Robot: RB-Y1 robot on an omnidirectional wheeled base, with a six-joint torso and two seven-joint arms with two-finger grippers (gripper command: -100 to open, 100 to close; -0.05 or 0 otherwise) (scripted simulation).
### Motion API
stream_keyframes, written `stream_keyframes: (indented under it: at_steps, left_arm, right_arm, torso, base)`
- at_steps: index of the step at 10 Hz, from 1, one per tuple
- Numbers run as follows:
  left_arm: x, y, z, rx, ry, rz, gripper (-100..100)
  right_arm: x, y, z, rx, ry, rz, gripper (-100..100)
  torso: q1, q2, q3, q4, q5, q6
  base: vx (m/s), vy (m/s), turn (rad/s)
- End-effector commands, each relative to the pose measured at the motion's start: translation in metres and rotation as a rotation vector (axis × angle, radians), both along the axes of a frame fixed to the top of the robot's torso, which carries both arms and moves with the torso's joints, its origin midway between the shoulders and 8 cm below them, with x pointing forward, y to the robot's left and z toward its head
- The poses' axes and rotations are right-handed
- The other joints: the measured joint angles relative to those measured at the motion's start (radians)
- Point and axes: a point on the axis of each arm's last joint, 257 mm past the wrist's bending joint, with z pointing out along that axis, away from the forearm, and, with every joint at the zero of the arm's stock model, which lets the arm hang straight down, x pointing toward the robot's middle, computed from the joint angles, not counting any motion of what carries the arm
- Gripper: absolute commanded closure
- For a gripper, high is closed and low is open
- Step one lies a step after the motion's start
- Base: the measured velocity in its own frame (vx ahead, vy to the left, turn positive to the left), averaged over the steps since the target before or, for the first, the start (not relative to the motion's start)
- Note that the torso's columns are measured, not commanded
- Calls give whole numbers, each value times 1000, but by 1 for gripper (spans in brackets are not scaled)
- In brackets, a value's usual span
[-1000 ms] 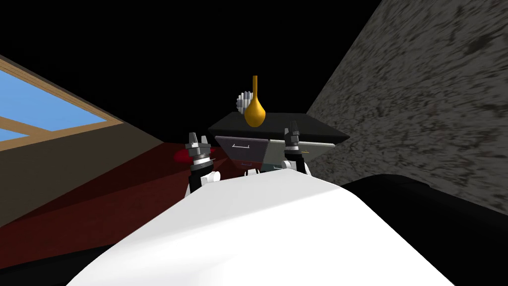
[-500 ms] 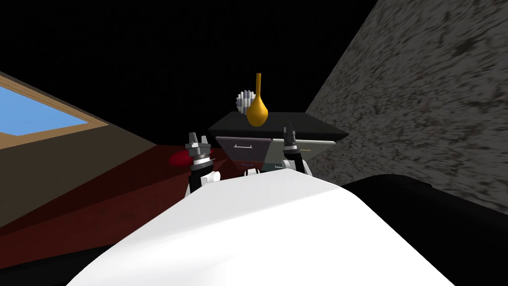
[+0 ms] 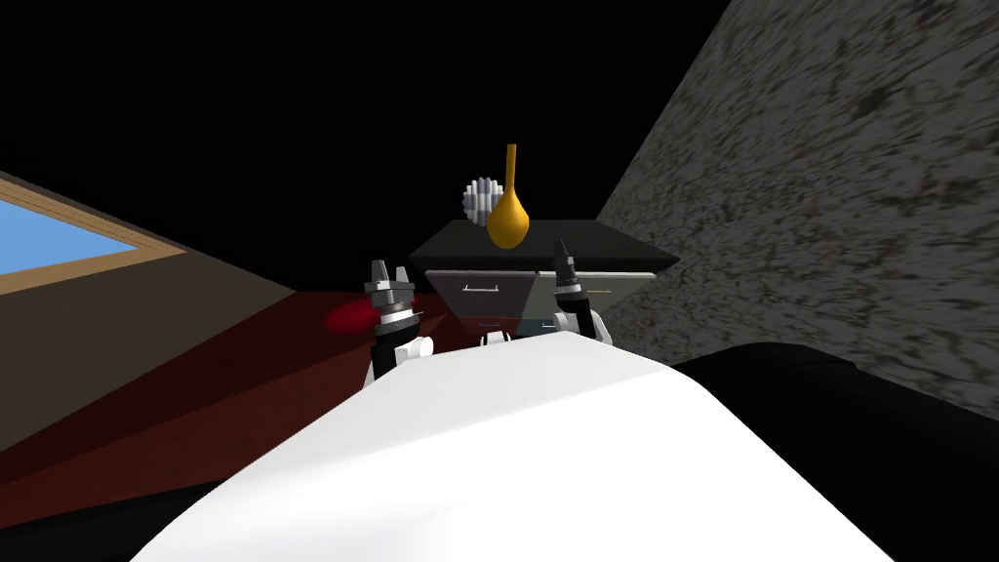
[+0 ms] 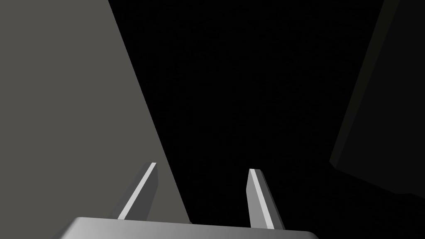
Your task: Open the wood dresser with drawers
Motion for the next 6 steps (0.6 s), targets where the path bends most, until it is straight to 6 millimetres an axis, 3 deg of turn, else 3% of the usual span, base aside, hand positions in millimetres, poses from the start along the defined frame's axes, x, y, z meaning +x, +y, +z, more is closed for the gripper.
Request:
stream_keyframes:
  at_steps: [1, 6]
  left_arm:
    - [0, 0, 0, 0, 0, 0, 0]
    - [0, 0, 0, 0, 0, 0, 0]
  right_arm:
    - [2, 6, 0, -77, -14, -36, -100]
    - [9, 22, 0, -263, -54, -115, -100]
  torso:
    - [1, 0, 0, 0, 0, 0]
    - [1, 0, 0, 0, 0, 0]
  base:
    - [11, 76, -57]
    - [9, 80, -98]
